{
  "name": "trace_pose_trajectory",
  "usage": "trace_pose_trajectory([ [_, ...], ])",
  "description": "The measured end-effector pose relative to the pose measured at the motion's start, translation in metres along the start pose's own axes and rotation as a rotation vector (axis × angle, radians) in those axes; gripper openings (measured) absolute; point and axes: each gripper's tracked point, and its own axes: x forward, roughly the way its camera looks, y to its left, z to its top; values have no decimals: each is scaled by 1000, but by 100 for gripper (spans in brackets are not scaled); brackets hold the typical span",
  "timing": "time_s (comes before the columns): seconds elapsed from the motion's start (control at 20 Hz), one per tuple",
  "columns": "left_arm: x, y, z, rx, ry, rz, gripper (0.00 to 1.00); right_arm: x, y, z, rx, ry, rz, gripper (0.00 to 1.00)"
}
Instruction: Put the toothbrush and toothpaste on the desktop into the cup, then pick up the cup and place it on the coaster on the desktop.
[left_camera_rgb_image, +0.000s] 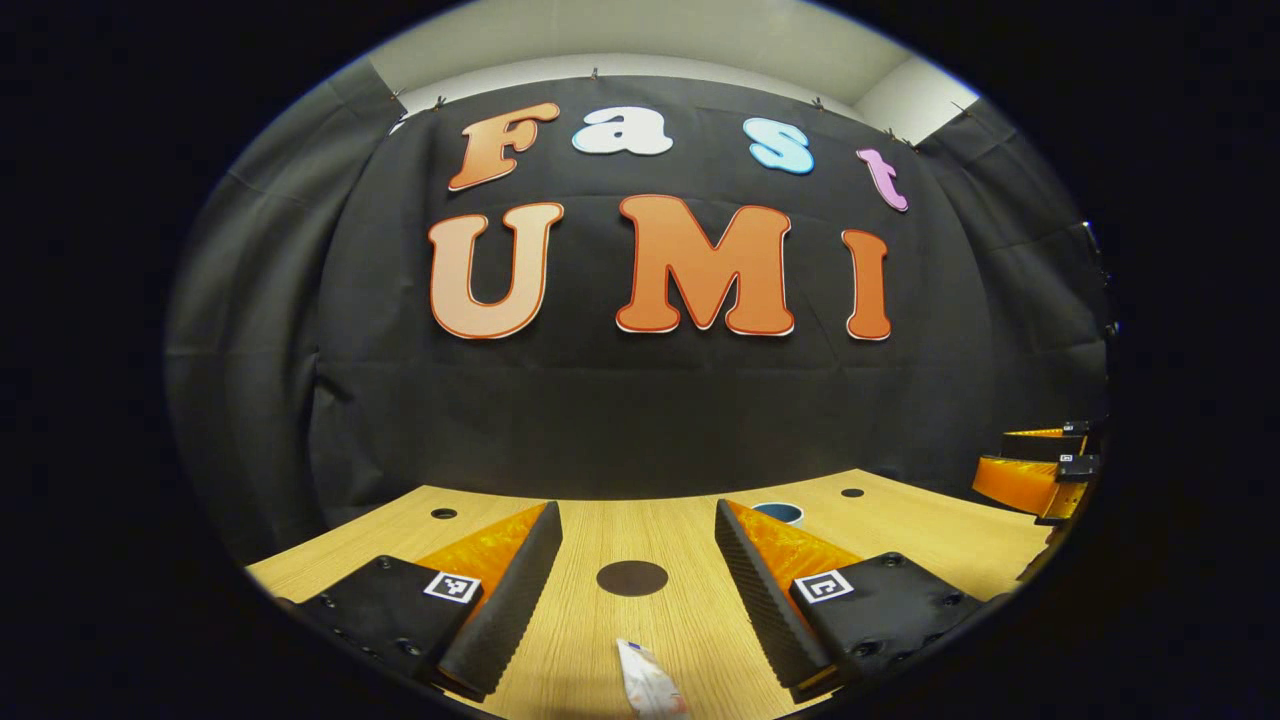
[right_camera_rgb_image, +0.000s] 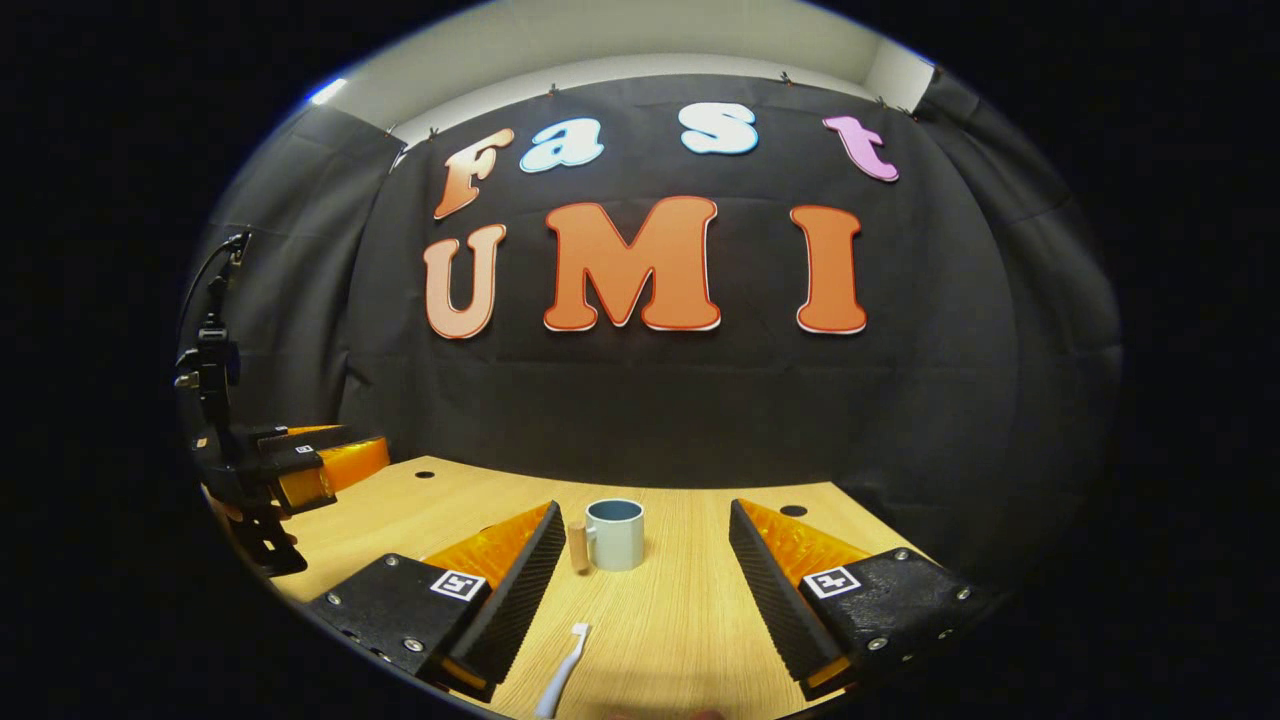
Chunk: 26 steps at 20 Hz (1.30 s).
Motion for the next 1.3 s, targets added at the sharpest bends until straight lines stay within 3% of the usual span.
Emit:
trace_pose_trajectory([
  [0.25,2,-8,0,14,30,-15,96,0,-2,4,38,30,4,99],
  [0.45,9,-11,-6,20,84,-14,96,4,9,-7,32,141,35,99],
  [0.6,12,-12,-24,-2,174,-36,98,2,25,-16,46,226,91,99],
  [0.9,17,-4,-67,54,407,-31,98,3,38,-46,35,425,139,99],
  [1.3,10,-5,-117,49,583,-45,99,7,43,-90,18,605,123,97],
])
